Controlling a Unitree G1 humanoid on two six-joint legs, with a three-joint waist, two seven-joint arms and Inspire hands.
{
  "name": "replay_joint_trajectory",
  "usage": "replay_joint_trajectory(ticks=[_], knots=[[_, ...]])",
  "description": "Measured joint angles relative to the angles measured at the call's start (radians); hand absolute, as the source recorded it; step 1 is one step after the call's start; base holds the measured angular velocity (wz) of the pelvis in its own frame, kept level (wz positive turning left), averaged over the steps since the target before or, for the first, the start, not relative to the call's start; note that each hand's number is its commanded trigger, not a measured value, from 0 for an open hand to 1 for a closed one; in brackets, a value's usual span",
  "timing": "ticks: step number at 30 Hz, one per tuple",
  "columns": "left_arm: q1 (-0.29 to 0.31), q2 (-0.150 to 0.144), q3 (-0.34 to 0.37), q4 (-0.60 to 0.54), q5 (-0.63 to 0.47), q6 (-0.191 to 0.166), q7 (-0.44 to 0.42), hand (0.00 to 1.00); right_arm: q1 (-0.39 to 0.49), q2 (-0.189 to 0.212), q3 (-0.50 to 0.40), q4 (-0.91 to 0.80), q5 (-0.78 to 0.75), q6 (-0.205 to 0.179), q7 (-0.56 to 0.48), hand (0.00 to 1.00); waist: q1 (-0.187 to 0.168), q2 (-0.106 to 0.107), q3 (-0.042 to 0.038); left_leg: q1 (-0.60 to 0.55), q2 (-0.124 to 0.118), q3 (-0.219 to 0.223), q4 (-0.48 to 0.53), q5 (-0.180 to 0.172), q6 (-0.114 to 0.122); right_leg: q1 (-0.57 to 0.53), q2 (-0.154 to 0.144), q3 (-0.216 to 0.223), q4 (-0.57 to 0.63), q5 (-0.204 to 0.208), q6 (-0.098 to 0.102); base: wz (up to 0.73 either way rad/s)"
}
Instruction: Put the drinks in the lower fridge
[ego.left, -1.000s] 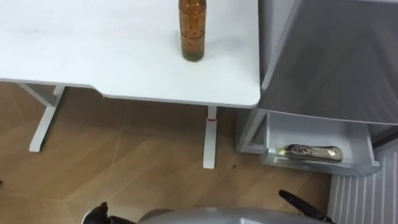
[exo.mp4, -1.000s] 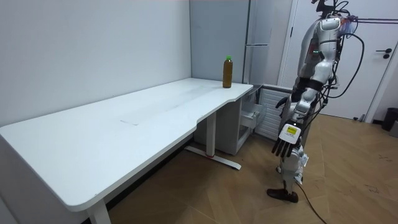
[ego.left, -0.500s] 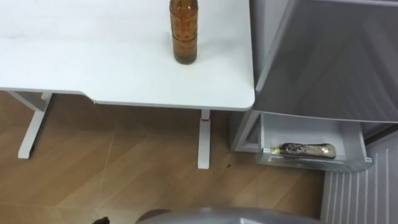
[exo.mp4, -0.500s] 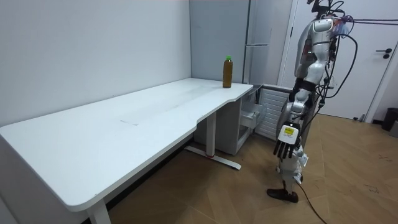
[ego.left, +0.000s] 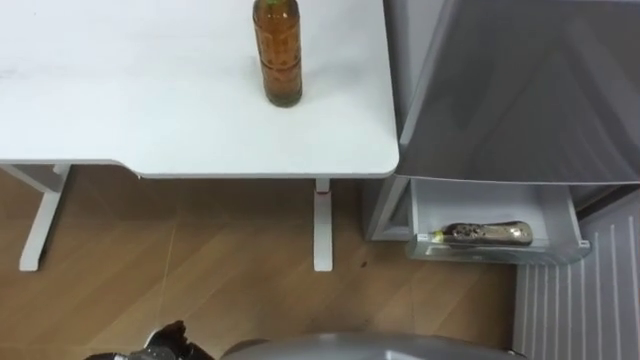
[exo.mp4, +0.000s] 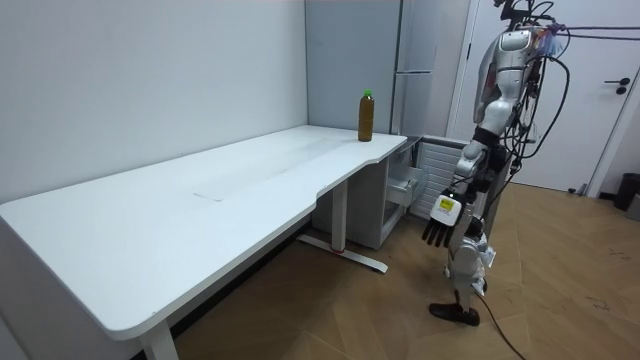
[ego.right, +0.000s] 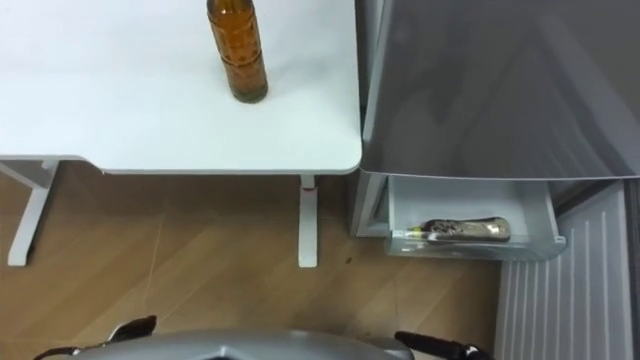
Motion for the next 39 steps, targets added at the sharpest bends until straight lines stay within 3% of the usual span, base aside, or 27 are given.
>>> replay_joint_trajectory(ticks=[4, 9, 13, 16, 20, 23, 24, 29, 32, 36, 39], knots=[[0.0, -0.002, -0.001, 0.001, -0.003, -0.002, 0.007, 0.0, 0.003, -0.002, 0.022, -0.028, -0.02, -0.002, -0.007, 0.0, 0.001, 0.002, -0.0003, -0.001, 0.001, 0.0, -0.004, 0.0, 0.0, -0.003, 0.001, 0.001, 0.0, 0.0, 0.0, 0.0], [0.006, -0.005, -0.008, 0.01, -0.087, -0.004, 0.05, 0.0, 0.002, -0.003, 0.029, -0.028, -0.022, -0.003, -0.01, 0.0, 0.0, 0.004, -0.0028, -0.001, 0.0, 0.001, -0.003, 0.0, 0.0, -0.01, 0.001, 0.001, 0.0, 0.0, 0.0, 0.0], [0.018, -0.005, 0.019, 0.03, -0.229, -0.004, 0.086, 0.0, 0.002, -0.002, 0.026, -0.027, -0.027, -0.002, -0.014, 0.0, 0.002, 0.007, -0.003, 0.003, 0.0, 0.001, -0.005, 0.0, 0.0, -0.009, 0.001, 0.0, 0.0, 0.0, 0.0, 0.0], [0.038, -0.011, 0.075, 0.029, -0.397, -0.008, 0.107, 0.0, 0.003, -0.002, 0.01, -0.027, -0.042, 0.001, -0.015, 0.0, 0.006, 0.011, -0.0011, 0.009, 0.0, 0.001, -0.007, 0.0, 0.0, -0.004, 0.001, -0.001, 0.0, 0.0, 0.0, 0.01], [0.05, -0.022, 0.149, 0.025, -0.736, -0.024, 0.197, 0.0, 0.012, -0.001, 0.01, -0.03, -0.027, 0.003, -0.016, 0.0, 0.01, 0.01, 0.0014, 0.02, 0.0, -0.007, -0.005, -0.001, -0.001, 0.017, 0.001, -0.007, 0.0, 0.0, 0.0, 0.04], [0.054, -0.026, 0.275, -0.014, -0.91, -0.029, 0.273, 0.0, 0.047, -0.001, -0.005, -0.054, -0.007, 0.004, -0.027, 0.0, 0.043, 0.014, 0.0012, 0.037, 0.002, 0.003, -0.006, -0.005, -0.001, 0.026, 0.002, 0.003, 0.0, 0.0, 0.0, -0.09], [0.06, -0.026, 0.316, -0.049, -0.978, -0.04, 0.313, 0.0, 0.056, -0.002, -0.012, -0.062, -0.008, 0.004, -0.035, 0.0, 0.054, 0.016, -0.0002, 0.039, 0.003, 0.005, -0.003, -0.006, -0.001, 0.028, 0.002, 0.005, 0.0, 0.0, 0.0, -0.11], [0.083, -0.027, 0.39, -0.16, -1.2, -0.115, 0.479, 0.0, 0.062, -0.002, -0.031, -0.066, -0.02, 0.001, -0.053, 0.0, 0.067, 0.019, -0.002, 0.044, 0.002, 0.006, 0.003, -0.006, -0.001, 0.029, 0.001, 0.007, 0.001, 0.0, 0.0, -0.01], [0.097, -0.027, 0.416, -0.233, -1.265, -0.16, 0.578, 0.0, 0.063, -0.003, -0.032, -0.073, -0.052, -0.004, -0.059, 0.0, 0.066, 0.022, -0.004, 0.045, 0.002, 0.007, 0.004, -0.006, -0.001, 0.03, 0.001, 0.008, 0.001, 0.0, 0.0, 0.0], [0.109, -0.025, 0.419, -0.393, -1.269, -0.217, 0.713, 0.0, 0.074, -0.004, -0.034, -0.104, -0.151, -0.022, -0.064, 0.0, 0.066, 0.024, -0.0058, 0.049, 0.002, 0.003, -0.001, -0.006, -0.001, 0.027, 0.002, 0.018, 0.001, 0.0, 0.0, -0.05], [0.108, -0.014, 0.419, -0.539, -1.162, -0.251, 0.811, 0.0, 0.088, -0.004, -0.054, -0.114, -0.219, -0.037, -0.086, 0.0, 0.064, 0.025, -0.0107, 0.053, 0.0, 0.0, -0.004, -0.006, 0.0, 0.03, 0.002, 0.019, 0.001, 0.0, 0.0, -0.02]])
